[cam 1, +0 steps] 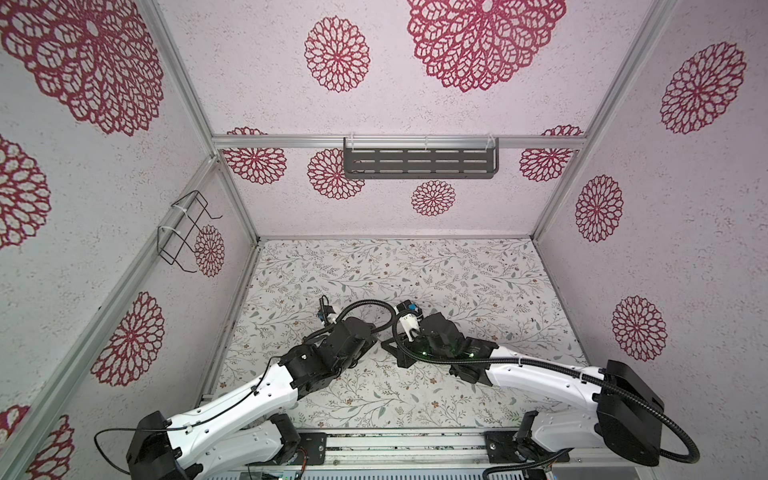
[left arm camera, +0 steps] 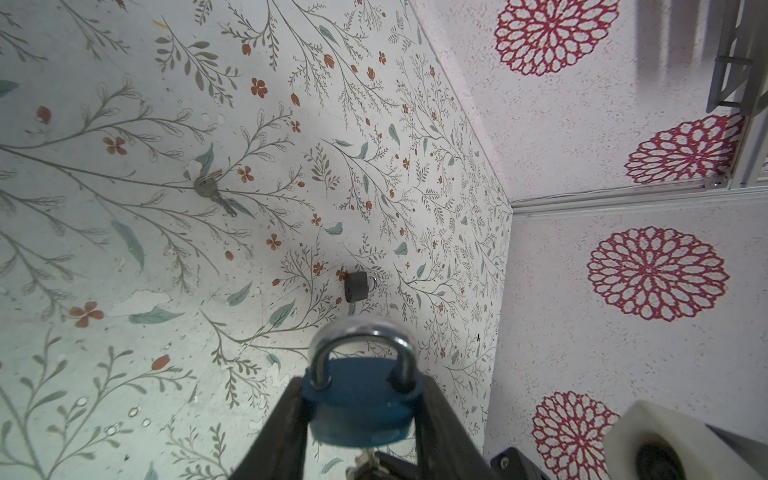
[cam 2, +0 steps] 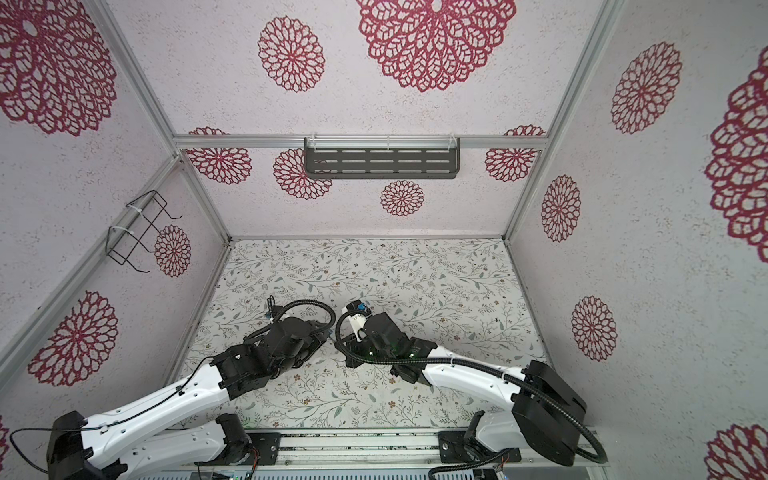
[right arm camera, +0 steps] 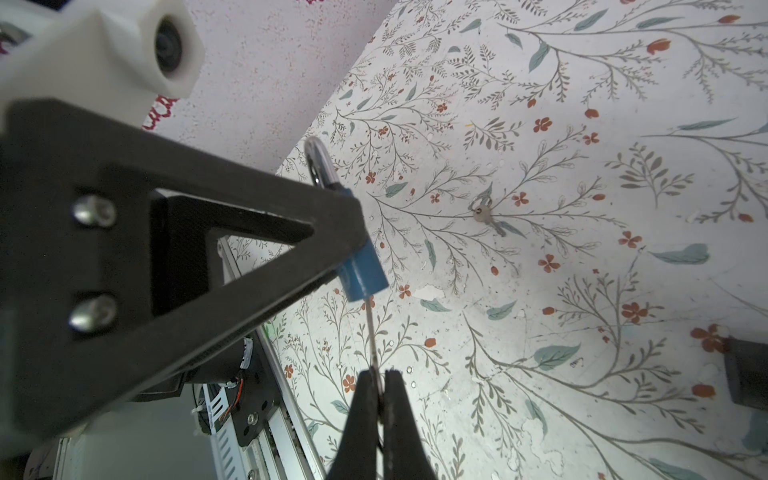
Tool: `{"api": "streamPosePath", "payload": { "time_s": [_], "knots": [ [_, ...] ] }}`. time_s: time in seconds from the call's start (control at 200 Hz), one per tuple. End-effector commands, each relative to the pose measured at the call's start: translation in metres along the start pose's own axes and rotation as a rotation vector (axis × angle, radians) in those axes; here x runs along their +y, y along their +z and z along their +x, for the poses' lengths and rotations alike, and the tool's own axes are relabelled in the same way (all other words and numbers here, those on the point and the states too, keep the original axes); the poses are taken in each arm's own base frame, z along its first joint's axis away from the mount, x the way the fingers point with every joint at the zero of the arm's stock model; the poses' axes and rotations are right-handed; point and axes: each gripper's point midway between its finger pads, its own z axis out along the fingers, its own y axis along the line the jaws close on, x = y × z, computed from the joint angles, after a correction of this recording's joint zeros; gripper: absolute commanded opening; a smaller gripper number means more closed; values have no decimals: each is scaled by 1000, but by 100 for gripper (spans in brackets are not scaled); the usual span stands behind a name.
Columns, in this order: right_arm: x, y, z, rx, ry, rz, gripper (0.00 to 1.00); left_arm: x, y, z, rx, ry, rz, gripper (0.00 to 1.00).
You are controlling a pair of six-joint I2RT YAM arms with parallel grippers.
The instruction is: Unlock with the key
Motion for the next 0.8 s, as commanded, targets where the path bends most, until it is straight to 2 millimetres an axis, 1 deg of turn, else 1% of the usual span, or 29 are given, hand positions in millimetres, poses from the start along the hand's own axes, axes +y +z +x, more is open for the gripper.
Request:
{"api": "streamPosePath", "payload": {
  "time_s": [0.0, 0.055, 0.17, 0.26, 0.38, 0.445, 0.505, 0.535, 0.585, 0.695, 0.796],
  "knots": [
    [10, -12, -38, -98, -61, 3, 0, -5, 0, 11, 77, -5, 49, 0],
    [9, -13, -38, -93, -73, 16, 0, -7, 1, 12, 94, -16, 64, 0],
    [9, -14, -38, -97, -90, 18, 0, -4, 3, 11, 92, -23, 57, 0],
    [13, -12, -38, -91, -110, -5, 0, -7, 5, 16, 114, -35, 77, 0],
    [27, -11, -40, -93, -132, -76, 0, -9, 8, 17, 125, -44, 80, 0],
    [30, -13, -44, -112, -112, -99, 0, -6, 9, 17, 129, -56, 75, 0],
    [26, -14, -48, -132, -62, -90, 0, -6, 9, 16, 127, -70, 81, 0],
    [21, -15, -49, -138, -28, -73, 0, -6, 8, 15, 124, -79, 89, 0],
    [21, -16, -51, -145, 0, -75, 0, -7, 8, 16, 125, -93, 107, 0],
    [34, -20, -56, -169, 45, -161, 0, -11, 8, 15, 132, -121, 134, 0],
    [47, -18, -56, -143, 65, -235, 0, -19, 7, 16, 147, -121, 162, 0]
  ]
}}
